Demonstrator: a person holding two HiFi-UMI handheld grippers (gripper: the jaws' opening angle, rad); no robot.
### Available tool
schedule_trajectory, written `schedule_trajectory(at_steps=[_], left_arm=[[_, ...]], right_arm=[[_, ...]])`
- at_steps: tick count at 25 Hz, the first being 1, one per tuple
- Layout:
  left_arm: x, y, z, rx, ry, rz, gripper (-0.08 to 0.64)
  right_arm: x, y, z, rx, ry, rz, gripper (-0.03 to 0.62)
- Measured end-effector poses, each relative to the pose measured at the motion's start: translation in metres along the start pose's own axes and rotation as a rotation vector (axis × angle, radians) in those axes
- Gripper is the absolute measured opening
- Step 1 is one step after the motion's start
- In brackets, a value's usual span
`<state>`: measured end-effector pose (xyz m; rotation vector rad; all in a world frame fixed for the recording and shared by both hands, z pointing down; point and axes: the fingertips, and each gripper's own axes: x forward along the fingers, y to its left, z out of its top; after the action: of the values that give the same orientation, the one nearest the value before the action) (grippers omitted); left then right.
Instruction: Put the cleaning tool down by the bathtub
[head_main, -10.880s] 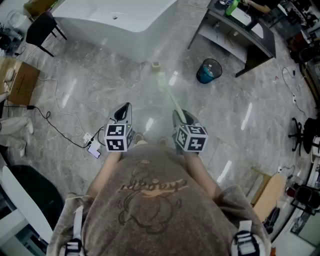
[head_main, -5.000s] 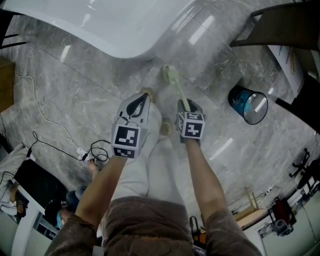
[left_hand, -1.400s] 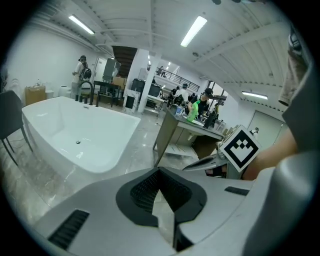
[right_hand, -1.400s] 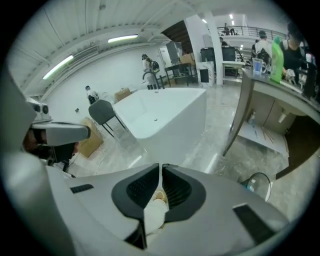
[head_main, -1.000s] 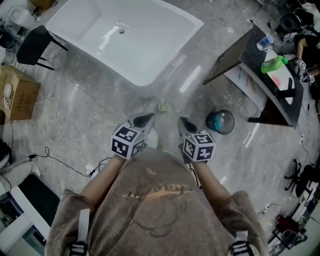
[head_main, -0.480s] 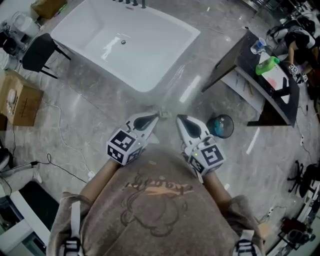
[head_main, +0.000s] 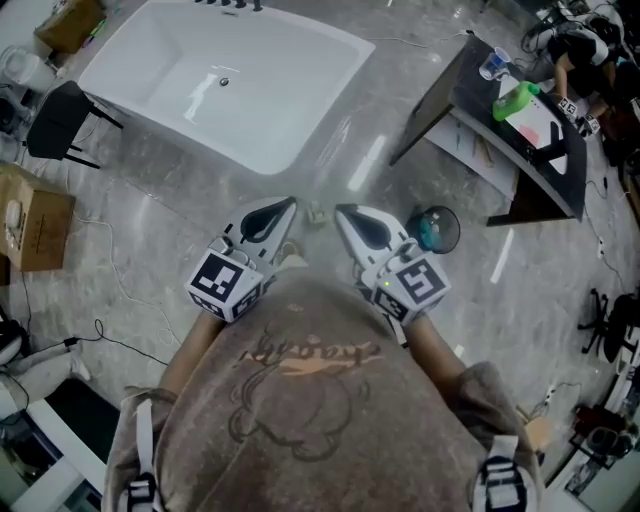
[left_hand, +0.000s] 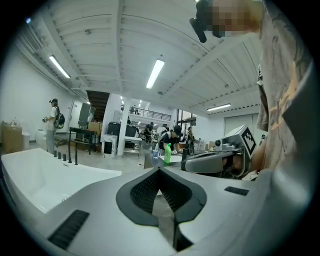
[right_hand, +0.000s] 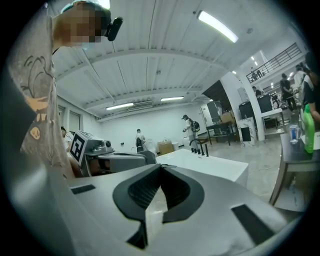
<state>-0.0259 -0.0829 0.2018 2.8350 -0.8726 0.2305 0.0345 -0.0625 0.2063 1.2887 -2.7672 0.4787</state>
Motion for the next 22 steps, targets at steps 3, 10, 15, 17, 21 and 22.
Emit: schedule_trajectory(at_steps=[3,10,15,17,21,22], left_arm=[[-0.002,0.0,0.003,-0.003,-0.01,0.01,0.006],[-0.003,0.003,0.003,-0.012,-0.021,0.036,0.005],[-0.004,0.005,0.002,-0.018,-0.022,0.05,0.005],[-0.004,0.005,-0.001,-0.021,-0.023,0.053,0.005],[-0.002,0.003,-0.006,-0.038,-0.013,0.061,0.005],[-0.002,0.003,-0.007,-0.041,-0.012,0.061,0.005]], right_arm=[[-0.001,0.003,0.0,-0.005,0.002,0.01,0.003],[-0.003,0.007,0.008,-0.005,-0.038,0.03,0.003],[-0.002,0.008,0.008,-0.002,-0.047,0.028,0.003],[-0.001,0.008,0.007,0.001,-0.047,0.026,0.003],[0.0,0.008,0.004,0.01,-0.044,0.028,0.003],[0.0,0.008,0.003,0.012,-0.043,0.031,0.003]])
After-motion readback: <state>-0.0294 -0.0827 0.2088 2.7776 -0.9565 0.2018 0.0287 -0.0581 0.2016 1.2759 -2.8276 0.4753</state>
